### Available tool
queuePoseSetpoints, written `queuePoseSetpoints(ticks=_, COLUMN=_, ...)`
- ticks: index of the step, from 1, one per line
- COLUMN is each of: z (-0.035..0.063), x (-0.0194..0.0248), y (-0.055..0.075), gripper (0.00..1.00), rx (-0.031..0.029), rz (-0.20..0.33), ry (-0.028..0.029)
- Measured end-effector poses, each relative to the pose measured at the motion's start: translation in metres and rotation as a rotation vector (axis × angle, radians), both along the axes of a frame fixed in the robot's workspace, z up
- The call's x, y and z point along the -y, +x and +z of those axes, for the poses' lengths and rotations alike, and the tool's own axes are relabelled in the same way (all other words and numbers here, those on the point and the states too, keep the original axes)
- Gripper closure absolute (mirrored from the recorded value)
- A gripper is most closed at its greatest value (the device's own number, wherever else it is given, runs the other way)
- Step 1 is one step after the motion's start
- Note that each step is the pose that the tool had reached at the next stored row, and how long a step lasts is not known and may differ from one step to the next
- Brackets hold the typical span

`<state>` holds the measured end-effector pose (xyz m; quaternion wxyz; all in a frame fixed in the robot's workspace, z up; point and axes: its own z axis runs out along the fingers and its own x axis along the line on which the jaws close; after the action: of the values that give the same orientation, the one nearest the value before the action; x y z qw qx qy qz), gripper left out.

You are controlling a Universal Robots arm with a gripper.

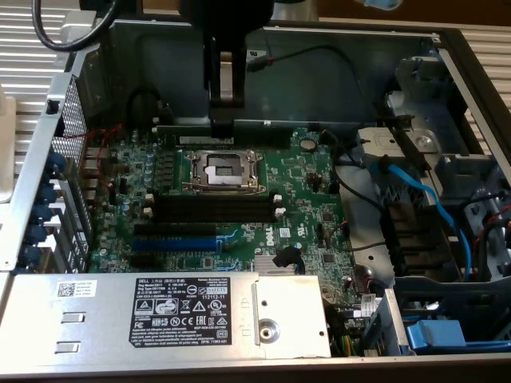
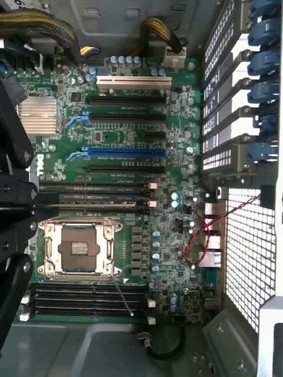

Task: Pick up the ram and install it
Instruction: 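Insert the ram into the slot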

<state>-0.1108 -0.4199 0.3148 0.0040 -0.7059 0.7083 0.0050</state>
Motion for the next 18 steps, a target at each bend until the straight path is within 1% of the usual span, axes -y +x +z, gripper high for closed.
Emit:
queuePoseSetpoints(ticks=3, z=-0.0046, x=-0.0006, y=0.002, gripper=0.88, rx=0.0011, rz=-0.001, ry=0.0001)
queuePoseSetpoints(ticks=7, z=-0.0119, x=-0.0001, y=0.002, gripper=0.88, rx=0.0043, rz=-0.004, ry=0.0002)
queuePoseSetpoints(ticks=10, z=-0.0145, x=0.0021, y=0.002, gripper=0.88, rx=0.0050, rz=-0.004, ry=0.0001)
queuePoseSetpoints(ticks=12, z=-0.0180, x=0.0035, y=0.002, gripper=0.88, rx=0.0053, rz=-0.004, ry=0.0003)
queuePoseSetpoints(ticks=16, z=-0.0252, x=0.0039, y=0.002, gripper=0.88, rx=0.0052, rz=-0.004, ry=0.0002)
queuePoseSetpoints(ticks=18, z=-0.0287, x=0.0064, y=0.002, gripper=0.88, rx=0.0051, rz=-0.003, ry=0.0001)
